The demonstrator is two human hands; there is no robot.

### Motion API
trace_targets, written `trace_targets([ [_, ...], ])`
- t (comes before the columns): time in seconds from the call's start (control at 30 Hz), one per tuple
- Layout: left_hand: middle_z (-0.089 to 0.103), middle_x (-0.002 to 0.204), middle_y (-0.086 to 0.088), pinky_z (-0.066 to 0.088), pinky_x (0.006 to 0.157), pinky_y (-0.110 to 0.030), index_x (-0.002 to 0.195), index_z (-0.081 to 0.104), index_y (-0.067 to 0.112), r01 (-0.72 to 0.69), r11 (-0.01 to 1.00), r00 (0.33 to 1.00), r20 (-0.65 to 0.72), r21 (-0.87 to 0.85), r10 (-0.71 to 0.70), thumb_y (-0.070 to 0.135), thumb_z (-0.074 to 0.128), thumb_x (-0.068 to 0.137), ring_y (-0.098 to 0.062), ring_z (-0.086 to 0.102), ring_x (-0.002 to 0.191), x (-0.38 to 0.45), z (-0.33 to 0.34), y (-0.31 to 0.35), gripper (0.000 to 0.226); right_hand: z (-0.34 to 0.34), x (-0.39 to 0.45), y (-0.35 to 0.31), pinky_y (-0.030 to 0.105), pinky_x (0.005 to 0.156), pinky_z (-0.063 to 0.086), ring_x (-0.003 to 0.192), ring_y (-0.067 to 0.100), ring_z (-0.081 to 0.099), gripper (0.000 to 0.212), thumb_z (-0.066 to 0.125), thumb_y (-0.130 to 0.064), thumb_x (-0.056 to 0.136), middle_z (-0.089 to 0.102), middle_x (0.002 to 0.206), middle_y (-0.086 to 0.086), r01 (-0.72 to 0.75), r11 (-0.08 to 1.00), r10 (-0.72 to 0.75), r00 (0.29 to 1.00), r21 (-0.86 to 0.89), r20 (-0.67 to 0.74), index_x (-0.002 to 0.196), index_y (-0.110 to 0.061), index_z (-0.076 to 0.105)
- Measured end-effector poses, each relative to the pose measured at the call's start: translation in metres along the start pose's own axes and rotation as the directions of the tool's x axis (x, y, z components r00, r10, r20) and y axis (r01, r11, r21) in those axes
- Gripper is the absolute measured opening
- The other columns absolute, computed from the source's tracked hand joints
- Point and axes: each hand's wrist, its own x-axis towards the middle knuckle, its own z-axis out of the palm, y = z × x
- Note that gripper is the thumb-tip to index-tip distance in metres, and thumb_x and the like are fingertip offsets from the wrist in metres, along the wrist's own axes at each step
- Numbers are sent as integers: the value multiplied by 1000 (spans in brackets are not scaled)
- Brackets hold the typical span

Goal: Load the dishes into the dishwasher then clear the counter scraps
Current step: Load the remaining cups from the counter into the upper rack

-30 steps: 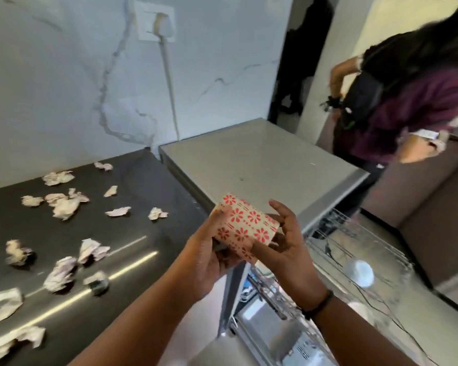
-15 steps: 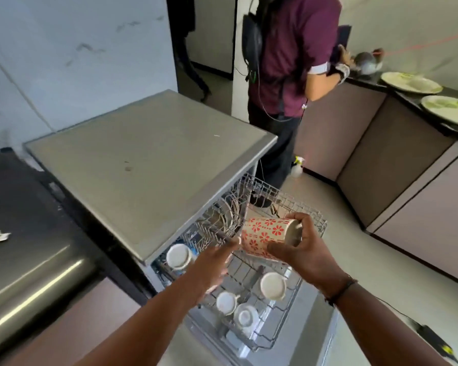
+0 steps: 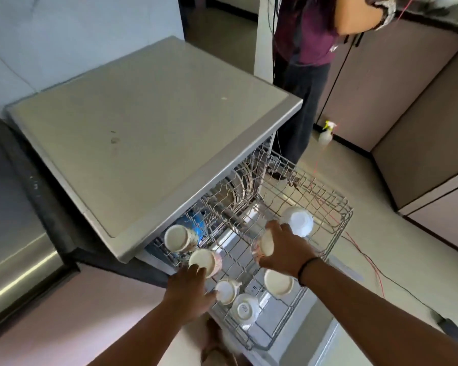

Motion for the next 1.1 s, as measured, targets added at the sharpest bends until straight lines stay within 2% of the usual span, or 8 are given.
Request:
trace_targets([
  [0.13, 28, 154, -8, 23, 114, -44, 143, 32, 19, -58, 998, 998, -12, 34, 59, 63, 33, 87, -30, 21, 143, 24, 14, -3, 71, 25, 38, -6, 45, 85, 54, 112, 38, 54, 91, 74, -44, 67, 40, 133, 10, 20, 990, -7, 996, -142, 89, 139, -26, 21],
  [0.2, 27, 155, -9, 22, 115, -48, 144, 33, 19, -88, 996, 996, -30, 19, 89, 61, 37, 88, -32, 20, 143, 34, 19, -7, 70, 35, 56, -8, 47, 87, 53, 115, 39, 52, 92, 74, -43, 70, 37, 136, 11, 52, 971, -25, 993, -231, 118, 142, -24, 20],
  [0.3, 35, 150, -9, 28, 111, -50, 140, 37, 20, -138, 990, 990, -20, 10, 139, 61, 41, 87, -36, 27, 140, 43, 25, -15, 67, 53, 76, -11, 51, 87, 53, 118, 39, 49, 94, 75, -41, 70, 34, 138, 11, 46, 965, -4, 987, -258, 160, 144, -25, 19],
  [0.43, 60, 124, -9, 53, 86, -48, 116, 50, 21, -210, 977, 968, -142, -22, 205, 61, 47, 77, -36, 57, 116, 43, 34, -29, 56, 74, 90, -15, 49, 85, 54, 119, 37, 49, 93, 76, -38, 70, 34, 139, 9, -22, 978, 59, 983, -206, 176, 143, -29, 19],
  [0.57, 59, 125, -11, 52, 89, -45, 116, 53, 20, -264, 963, 943, -224, -57, 245, 58, 45, 80, -33, 58, 114, 39, 46, -39, 53, 89, 98, -19, 51, 89, 52, 124, 38, 45, 94, 77, -37, 72, 30, 143, 7, -24, 972, 74, 975, -233, 208, 144, -29, 17],
  [0.73, 59, 128, -10, 49, 92, -44, 115, 58, 21, -294, 954, 935, -224, -60, 274, 58, 45, 80, -31, 56, 117, 39, 54, -43, 53, 99, 105, -11, 53, 88, 53, 122, 41, 47, 89, 71, -40, 77, 20, 147, 8, -4, 970, 69, 962, -243, 263, 144, -39, 12],
  [0.93, 61, 125, -8, 50, 91, -41, 114, 60, 21, -320, 945, 922, -253, -73, 292, 59, 44, 80, -29, 59, 114, 40, 52, -47, 53, 96, 105, -2, 51, 97, 48, 131, 40, 41, 109, 68, -50, 78, -13, 160, 6, 33, 956, 58, 952, -293, 299, 145, -44, -18],
  [1.1, 58, 124, -8, 51, 86, -42, 113, 58, 21, -307, 944, 922, -285, -118, 264, 57, 45, 77, -28, 55, 114, 41, 45, -34, 52, 77, 82, 10, 47, 100, 46, 128, 33, 45, 107, 68, -49, 76, 1, 160, 7, 16, 964, 47, 972, -264, 230, 150, -36, -10],
])
